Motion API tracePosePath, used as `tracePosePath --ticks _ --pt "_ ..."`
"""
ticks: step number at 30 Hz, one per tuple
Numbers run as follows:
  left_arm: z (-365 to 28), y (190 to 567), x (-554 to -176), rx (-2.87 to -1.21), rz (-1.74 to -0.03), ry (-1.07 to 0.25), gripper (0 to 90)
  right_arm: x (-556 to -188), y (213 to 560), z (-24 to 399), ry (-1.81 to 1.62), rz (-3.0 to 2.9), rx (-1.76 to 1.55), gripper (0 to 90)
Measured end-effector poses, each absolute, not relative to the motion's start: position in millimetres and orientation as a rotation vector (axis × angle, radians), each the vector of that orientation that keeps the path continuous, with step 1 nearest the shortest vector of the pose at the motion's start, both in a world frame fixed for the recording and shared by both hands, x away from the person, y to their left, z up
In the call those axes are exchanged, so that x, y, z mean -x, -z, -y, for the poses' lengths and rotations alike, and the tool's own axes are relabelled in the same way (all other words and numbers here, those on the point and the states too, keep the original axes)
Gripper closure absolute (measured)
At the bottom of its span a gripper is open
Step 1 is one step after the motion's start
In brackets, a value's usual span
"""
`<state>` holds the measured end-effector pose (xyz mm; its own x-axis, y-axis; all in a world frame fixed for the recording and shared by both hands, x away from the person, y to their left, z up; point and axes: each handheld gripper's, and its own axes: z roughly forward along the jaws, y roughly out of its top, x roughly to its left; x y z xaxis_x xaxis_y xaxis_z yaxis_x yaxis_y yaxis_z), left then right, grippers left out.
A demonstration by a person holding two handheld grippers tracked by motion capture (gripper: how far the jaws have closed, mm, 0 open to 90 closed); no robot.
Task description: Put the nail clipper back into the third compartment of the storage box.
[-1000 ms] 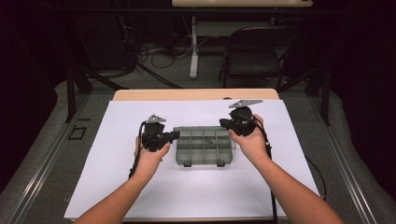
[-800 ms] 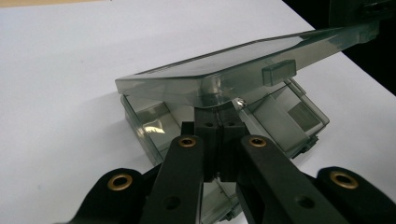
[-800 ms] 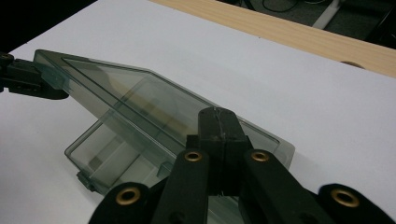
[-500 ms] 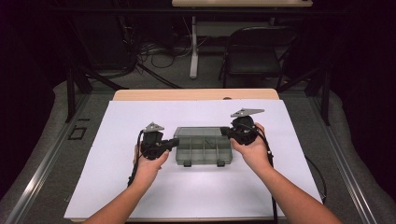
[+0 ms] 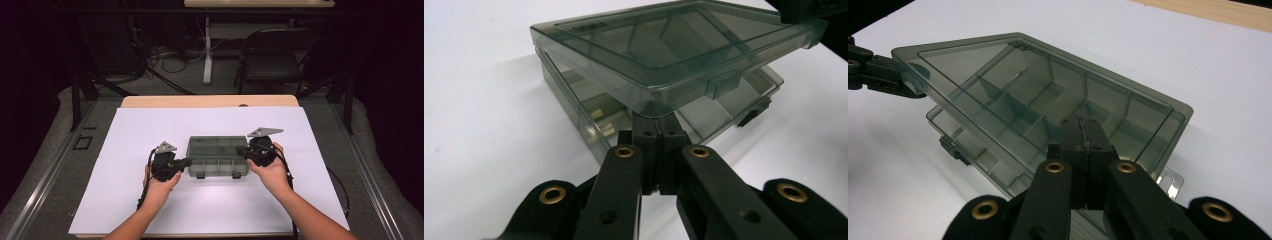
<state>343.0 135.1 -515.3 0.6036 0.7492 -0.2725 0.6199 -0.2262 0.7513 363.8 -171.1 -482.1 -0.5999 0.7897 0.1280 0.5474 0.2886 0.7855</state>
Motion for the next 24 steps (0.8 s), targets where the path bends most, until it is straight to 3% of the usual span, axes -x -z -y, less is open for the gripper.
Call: tracePosePath --ticks 24 --pt "-138.9 532.7 -334.9 -1.945 -1.088 -0.181 89.4 -350.5 502.1 177.7 -1.274 -2.259 -1.25 90.0"
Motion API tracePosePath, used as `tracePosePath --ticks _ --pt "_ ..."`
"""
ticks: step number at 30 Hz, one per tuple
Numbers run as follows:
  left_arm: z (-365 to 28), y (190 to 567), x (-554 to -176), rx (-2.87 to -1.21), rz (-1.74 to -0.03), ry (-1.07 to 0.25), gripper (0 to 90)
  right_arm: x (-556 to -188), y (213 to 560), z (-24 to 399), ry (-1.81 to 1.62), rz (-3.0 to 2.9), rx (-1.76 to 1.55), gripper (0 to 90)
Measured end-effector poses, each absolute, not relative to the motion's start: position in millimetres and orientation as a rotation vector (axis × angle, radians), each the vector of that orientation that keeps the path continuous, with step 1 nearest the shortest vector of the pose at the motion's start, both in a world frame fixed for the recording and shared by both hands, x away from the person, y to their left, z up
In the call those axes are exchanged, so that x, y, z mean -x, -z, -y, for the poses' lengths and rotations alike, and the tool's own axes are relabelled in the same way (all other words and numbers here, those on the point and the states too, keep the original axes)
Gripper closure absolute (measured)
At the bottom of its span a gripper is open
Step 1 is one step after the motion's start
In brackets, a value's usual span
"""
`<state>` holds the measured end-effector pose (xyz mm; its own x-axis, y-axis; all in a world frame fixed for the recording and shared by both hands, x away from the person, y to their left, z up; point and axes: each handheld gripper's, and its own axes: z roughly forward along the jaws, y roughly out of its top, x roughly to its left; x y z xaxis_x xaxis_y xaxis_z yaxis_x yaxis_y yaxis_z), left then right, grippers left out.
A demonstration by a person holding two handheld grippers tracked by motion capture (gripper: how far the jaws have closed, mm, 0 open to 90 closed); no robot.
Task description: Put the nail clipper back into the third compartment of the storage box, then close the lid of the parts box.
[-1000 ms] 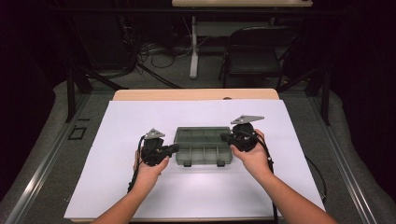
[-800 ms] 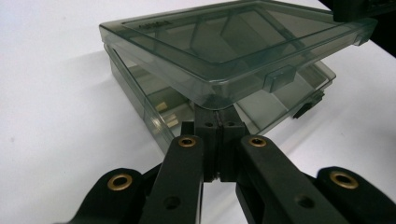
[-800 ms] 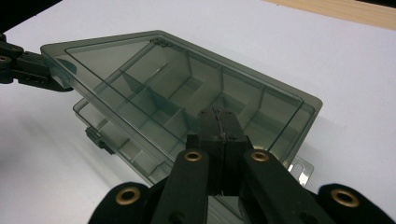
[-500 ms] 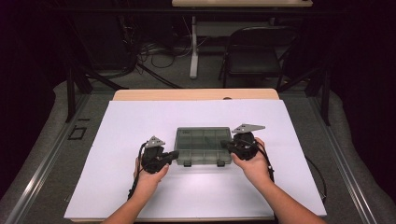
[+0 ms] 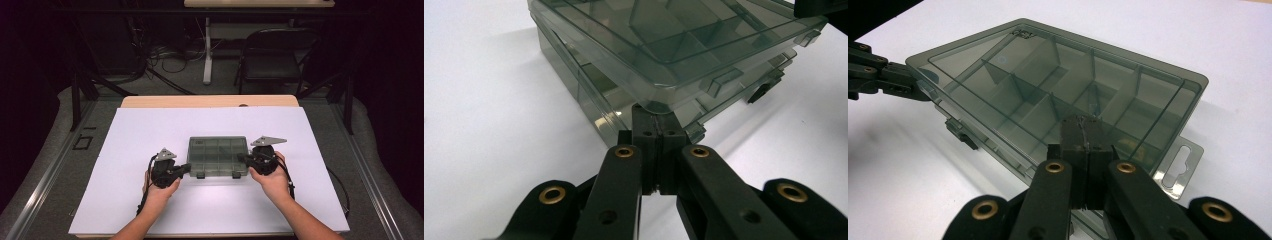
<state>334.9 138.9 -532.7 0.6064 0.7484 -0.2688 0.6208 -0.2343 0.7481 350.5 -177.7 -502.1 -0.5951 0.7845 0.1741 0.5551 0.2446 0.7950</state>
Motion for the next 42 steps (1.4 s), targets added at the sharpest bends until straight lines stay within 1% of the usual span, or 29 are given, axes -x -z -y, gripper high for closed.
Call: tracePosePath --ticks 20,31,42 --pt "-146.5 533.4 -321.4 -1.922 -1.099 -0.15 89.0 -342.1 506.5 182.0 -1.311 -2.256 -1.269 90.0" --pt "-151.4 528.1 -311.9 -1.92 -1.102 -0.159 87.9 -332.0 520.3 188.0 -1.312 -2.235 -1.298 90.0" --pt "-145.2 509.0 -328.4 -1.909 -1.092 -0.166 87.3 -329.8 529.5 195.2 -1.357 -2.186 -1.326 90.0"
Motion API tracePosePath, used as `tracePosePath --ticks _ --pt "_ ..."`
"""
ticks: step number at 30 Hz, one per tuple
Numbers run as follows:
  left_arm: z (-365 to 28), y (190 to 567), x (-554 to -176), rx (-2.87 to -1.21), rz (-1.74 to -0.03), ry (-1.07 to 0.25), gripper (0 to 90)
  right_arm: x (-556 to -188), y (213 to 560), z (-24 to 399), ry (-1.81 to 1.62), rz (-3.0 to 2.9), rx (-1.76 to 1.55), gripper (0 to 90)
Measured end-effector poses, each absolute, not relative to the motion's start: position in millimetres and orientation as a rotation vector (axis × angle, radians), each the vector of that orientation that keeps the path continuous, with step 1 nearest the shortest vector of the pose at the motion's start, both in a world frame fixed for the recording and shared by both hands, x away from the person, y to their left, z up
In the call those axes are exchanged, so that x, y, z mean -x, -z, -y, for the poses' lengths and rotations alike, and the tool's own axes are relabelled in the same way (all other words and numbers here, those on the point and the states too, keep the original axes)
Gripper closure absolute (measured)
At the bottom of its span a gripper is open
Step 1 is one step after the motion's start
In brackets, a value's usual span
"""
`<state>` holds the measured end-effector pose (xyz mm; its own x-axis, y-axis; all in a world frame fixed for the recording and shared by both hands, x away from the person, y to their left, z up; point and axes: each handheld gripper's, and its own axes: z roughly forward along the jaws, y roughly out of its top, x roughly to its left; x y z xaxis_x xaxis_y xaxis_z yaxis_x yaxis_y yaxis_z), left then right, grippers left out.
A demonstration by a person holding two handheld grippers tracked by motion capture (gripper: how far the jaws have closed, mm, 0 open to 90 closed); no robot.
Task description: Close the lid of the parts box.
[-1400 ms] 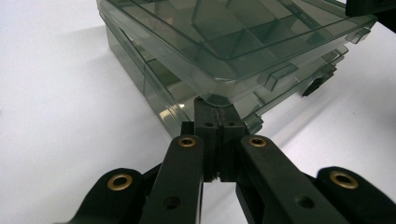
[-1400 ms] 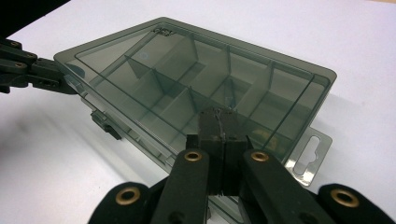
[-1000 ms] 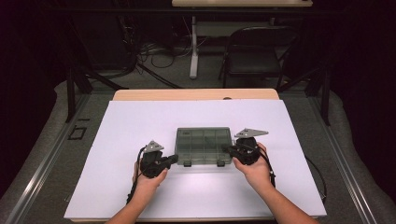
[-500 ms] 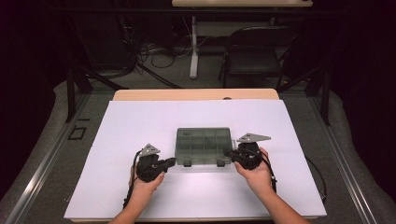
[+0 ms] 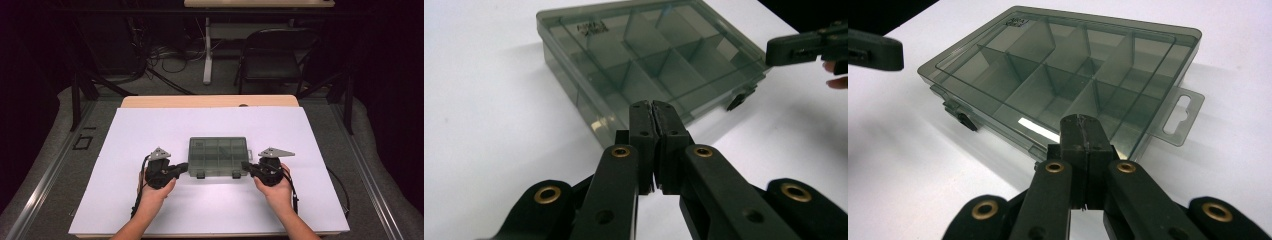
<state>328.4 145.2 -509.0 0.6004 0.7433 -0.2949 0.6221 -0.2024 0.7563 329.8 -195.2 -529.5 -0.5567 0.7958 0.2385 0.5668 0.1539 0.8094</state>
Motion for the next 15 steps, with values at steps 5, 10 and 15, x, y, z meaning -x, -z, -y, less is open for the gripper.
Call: tracePosePath --ticks 5,10,15 --pt "-138.9 506.8 -335.9 -1.932 -1.088 -0.175 87.0 -329.7 529.5 195.8 -1.355 -2.184 -1.33 90.0" --pt "-135.2 511.7 -341.3 -1.949 -1.099 -0.176 86.6 -329.3 529.8 194.3 -1.343 -2.181 -1.315 90.0" --pt "-132.9 517.4 -342.3 -1.966 -1.104 -0.174 86.3 -328.6 530.9 194.3 -1.338 -2.182 -1.313 90.0"
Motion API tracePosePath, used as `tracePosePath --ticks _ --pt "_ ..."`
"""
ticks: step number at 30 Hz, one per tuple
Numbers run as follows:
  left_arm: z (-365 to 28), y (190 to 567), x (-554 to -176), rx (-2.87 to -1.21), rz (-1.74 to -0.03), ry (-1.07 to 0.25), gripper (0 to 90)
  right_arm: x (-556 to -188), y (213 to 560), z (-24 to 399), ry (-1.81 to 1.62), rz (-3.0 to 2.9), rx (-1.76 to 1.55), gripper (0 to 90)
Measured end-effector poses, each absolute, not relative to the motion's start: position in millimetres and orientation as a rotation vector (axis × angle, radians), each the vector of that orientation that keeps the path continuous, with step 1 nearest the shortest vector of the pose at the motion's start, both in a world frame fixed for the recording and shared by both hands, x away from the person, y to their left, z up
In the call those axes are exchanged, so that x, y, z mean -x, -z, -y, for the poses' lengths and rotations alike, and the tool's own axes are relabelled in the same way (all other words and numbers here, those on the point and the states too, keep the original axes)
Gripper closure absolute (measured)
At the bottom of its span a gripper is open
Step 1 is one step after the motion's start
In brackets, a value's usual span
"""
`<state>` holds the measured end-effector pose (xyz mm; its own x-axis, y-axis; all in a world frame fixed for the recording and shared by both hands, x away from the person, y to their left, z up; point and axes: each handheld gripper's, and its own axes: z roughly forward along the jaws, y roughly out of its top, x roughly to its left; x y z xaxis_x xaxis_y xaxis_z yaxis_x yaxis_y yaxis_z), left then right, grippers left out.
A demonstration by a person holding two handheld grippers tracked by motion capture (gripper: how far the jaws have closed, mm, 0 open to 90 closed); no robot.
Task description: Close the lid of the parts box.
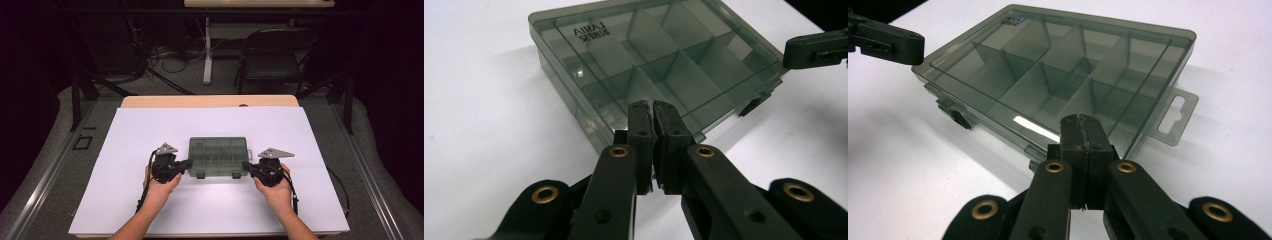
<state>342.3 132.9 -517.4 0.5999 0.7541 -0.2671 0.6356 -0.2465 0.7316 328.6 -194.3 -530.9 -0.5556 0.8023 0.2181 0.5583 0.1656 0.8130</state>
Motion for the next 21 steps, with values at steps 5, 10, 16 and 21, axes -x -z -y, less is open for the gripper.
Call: tracePosePath --ticks 5,10,16,21 --pt "-131.8 520.6 -341.4 -1.977 -1.101 -0.194 86.3 -328.8 531.9 194.5 -1.34 -2.177 -1.315 90.0" --pt "-134.0 524.8 -340.8 -1.965 -1.101 -0.19 86.6 -328.6 533.0 194.5 -1.338 -2.181 -1.316 90.0" --pt "-133.3 524.5 -339.2 -1.972 -1.099 -0.199 87.0 -328.0 533.1 194.2 -1.335 -2.181 -1.313 90.0" --pt "-133.1 524.3 -339.1 -1.971 -1.1 -0.195 86.8 -328.0 533.0 194.2 -1.335 -2.18 -1.316 90.0"
